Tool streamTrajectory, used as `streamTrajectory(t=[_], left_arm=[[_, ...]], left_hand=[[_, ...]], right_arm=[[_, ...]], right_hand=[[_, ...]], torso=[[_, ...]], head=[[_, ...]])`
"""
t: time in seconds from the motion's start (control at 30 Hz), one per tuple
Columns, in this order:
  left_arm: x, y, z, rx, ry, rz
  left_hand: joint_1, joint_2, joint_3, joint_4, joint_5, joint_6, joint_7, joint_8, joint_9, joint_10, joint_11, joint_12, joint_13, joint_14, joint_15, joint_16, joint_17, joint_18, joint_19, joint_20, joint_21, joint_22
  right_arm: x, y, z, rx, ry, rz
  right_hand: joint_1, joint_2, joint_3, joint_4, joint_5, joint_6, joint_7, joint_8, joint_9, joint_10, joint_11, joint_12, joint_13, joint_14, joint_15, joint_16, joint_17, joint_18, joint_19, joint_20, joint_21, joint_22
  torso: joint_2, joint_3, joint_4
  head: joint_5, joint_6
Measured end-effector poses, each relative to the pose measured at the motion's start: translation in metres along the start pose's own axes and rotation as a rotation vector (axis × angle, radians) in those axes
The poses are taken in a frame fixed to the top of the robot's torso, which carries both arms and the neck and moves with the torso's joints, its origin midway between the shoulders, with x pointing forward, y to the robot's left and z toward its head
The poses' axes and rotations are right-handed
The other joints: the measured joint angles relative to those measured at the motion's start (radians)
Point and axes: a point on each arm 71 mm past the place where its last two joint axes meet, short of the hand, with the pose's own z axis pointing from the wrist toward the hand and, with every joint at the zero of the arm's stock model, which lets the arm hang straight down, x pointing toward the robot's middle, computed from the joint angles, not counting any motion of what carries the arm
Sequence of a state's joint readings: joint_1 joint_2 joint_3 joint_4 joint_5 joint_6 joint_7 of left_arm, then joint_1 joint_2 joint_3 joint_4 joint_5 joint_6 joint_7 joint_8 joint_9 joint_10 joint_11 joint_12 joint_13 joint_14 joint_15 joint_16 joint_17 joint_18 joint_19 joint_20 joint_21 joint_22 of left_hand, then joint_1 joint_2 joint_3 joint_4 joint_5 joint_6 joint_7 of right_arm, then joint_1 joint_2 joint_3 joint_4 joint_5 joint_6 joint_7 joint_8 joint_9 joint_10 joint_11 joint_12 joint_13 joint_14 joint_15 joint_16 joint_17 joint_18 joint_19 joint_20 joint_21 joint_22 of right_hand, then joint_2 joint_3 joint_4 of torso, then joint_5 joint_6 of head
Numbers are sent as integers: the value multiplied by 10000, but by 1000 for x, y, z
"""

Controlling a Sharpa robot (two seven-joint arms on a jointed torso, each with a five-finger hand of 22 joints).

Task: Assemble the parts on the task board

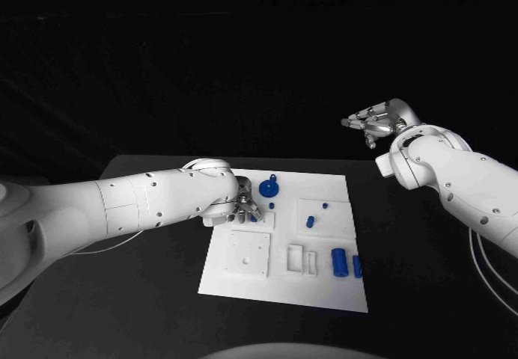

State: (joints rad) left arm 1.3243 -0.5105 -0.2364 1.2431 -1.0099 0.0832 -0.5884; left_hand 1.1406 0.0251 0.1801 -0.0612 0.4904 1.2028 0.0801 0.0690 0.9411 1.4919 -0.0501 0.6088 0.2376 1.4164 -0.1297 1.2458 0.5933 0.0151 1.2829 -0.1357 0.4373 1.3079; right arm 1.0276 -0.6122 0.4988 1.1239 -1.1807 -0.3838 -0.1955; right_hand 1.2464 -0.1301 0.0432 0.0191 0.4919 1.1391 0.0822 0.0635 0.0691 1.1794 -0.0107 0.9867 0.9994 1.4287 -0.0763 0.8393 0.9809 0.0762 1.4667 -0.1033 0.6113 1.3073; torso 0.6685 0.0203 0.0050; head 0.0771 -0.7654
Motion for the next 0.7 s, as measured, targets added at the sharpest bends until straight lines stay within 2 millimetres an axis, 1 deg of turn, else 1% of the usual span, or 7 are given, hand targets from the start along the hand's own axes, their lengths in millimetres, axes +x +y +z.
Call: streamTrajectory(t=[0.3, 0.43, 0.47, 0.5, 0.57, 0.67, 0.7], left_arm=[[0, 1, 1, -26, -16, -17], [-1, 2, 2, -58, -36, -28], [-1, 2, 2, -67, -43, -27], [-1, 3, 2, -85, -51, -26], [-1, 4, 2, -114, -60, -31], [-1, 6, 2, -145, -66, -35], [-1, 7, 2, -157, -66, -35]], left_hand=[[-148, -146, -226, 226, -471, 61, -101, 9, -83, 0, 0, -37, 0, -3, 0, -36, -132, 1, 3, -3, -115, -2], [-147, -146, -406, 407, -1074, 136, -198, 9, -103, 0, -1, -38, 0, -39, -36, -36, -156, 1, 38, -38, -157, -2], [-147, -146, -477, 478, -1266, 291, -354, 7, -103, 0, -1, -38, 6, -40, -37, -36, -168, 1, 38, -38, -157, -2], [-182, -180, -568, 538, -1456, 728, -742, 4, -95, -3, -5, -39, 11, -42, -39, -37, -169, 1, 38, -38, -157, -2], [-293, -246, -752, 697, -1863, 1193, -1149, 8, -70, -256, -256, -39, 15, -98, -105, -36, -172, 1, 38, -38, -157, -2], [-321, -527, -971, 1016, -2258, 1232, -1236, 8, -67, -269, -269, -39, 15, -108, -117, -36, -200, 1, 38, -38, -204, -3], [-319, -698, -981, 1204, -2516, 1224, -1258, 8, -68, -270, -269, -39, 17, -108, -117, -73, -210, 1, 38, -38, -204, -3]], right_arm=[[1, 0, 0, 6, 21, -2], [1, -1, 0, 12, 29, -3], [1, -1, 0, 15, 30, -3], [1, -1, 0, 17, 31, -4], [1, -1, 0, 24, 33, -7], [1, -2, 0, 38, 35, -12], [1, -2, 0, 44, 36, -13]], right_hand=[[0, 0, 0, 0, 0, 1, -1, 0, 0, 0, 0, 0, 1, 0, 0, 0, 0, 0, 0, 0, 1, 0], [0, 0, 0, 0, 0, 2, -2, 0, 0, 0, 0, 0, 1, 0, 0, 0, 0, 0, 0, 0, 1, 0], [0, 0, 0, 0, 0, 2, -2, 0, 0, 0, 0, 0, 1, 0, 0, 0, 0, 1, 0, 0, 1, 0], [0, 0, 0, 0, 0, 2, -2, 0, 0, 0, 0, 0, 1, 0, 0, 0, 0, 0, 0, 0, 1, 0], [0, 0, 0, 0, 0, 2, -3, 0, 0, 0, 0, 0, 1, 0, 0, 0, 0, 0, 0, 0, 1, 0], [0, 0, 0, 0, 0, 3, -3, 0, 0, 0, 0, 0, 2, 0, 0, 0, 0, 0, 0, 0, 1, 0], [0, 0, -8, 8, 0, 3, -4, 0, 0, 0, 0, -20, -7, 0, 0, 0, 0, -1, 0, 0, -29, 1]], torso=[[1, -7, 6], [1, -7, 5], [1, -7, 5], [1, -7, 5], [1, -7, 2], [1, -7, 2], [1, -7, 2]], head=[[-15, 5], [-20, 8], [-20, 8], [-20, 8], [-21, 8], [-25, 9], [-28, 9]])
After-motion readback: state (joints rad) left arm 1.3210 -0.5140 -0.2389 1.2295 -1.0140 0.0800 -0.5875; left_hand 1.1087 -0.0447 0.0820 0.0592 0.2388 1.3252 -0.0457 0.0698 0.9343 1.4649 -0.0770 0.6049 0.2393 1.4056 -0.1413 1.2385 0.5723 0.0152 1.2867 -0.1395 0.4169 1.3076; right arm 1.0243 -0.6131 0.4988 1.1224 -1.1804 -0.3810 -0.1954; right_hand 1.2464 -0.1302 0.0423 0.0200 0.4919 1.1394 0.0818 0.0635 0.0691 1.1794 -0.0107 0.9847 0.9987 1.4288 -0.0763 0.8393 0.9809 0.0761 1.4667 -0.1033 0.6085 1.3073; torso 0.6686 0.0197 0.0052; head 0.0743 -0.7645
